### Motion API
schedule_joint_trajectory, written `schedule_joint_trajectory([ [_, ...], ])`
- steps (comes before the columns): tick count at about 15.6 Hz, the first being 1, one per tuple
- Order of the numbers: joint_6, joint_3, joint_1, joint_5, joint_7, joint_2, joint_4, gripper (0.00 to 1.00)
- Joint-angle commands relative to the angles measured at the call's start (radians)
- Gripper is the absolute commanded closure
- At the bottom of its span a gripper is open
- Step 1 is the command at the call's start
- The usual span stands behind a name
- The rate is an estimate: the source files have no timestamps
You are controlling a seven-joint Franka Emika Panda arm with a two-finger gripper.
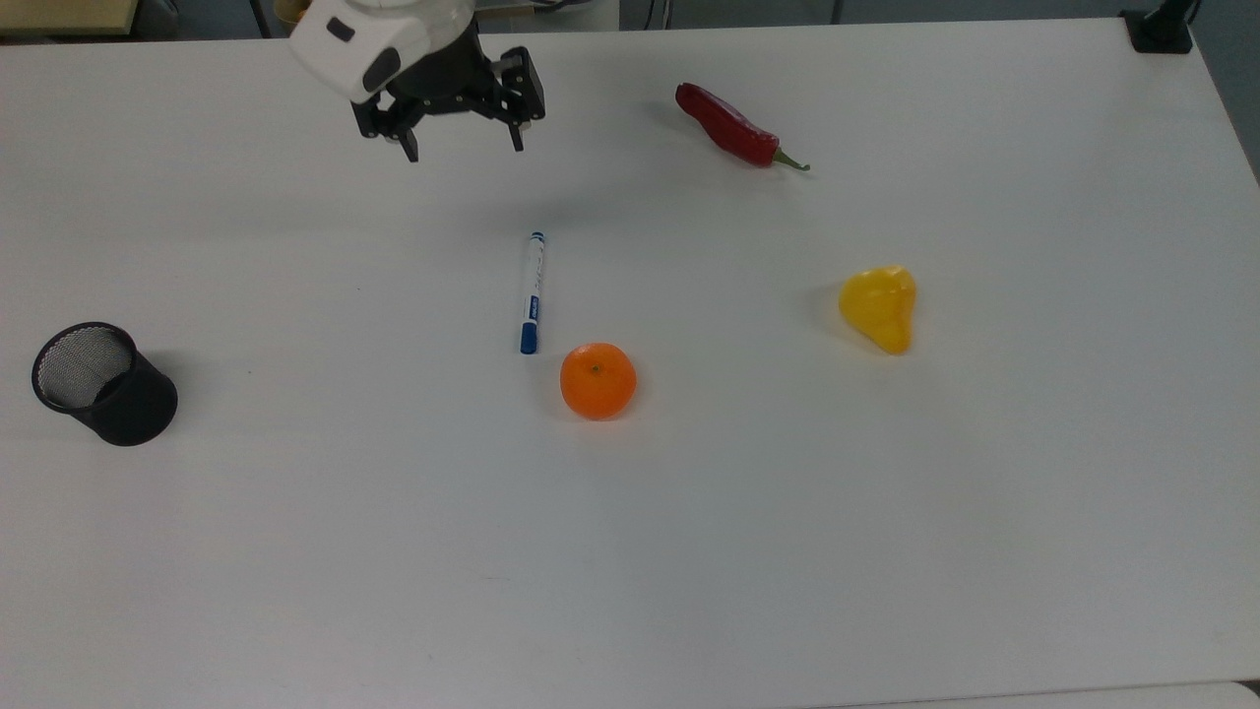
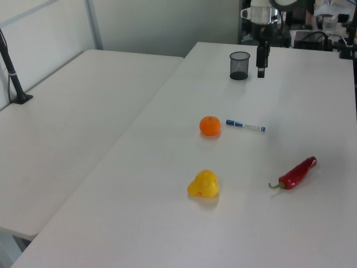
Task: Place marker
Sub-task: 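Move the open gripper over the white marker and lower it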
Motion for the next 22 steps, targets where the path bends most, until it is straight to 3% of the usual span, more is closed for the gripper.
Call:
schedule_joint_trajectory([
  [1,0.046,0.001,0.024,-0.045,-0.002,0.044,-0.005,0.00],
  [4,0.078,0.001,0.041,-0.048,0.020,0.081,-0.007,0.00],
  [7,0.159,0.001,0.062,-0.048,0.138,0.119,-0.010,0.00],
  [11,0.297,0.008,0.065,-0.050,0.216,0.133,-0.082,0.01],
  [22,0.465,0.011,0.065,-0.053,0.218,0.213,-0.139,0.21],
])
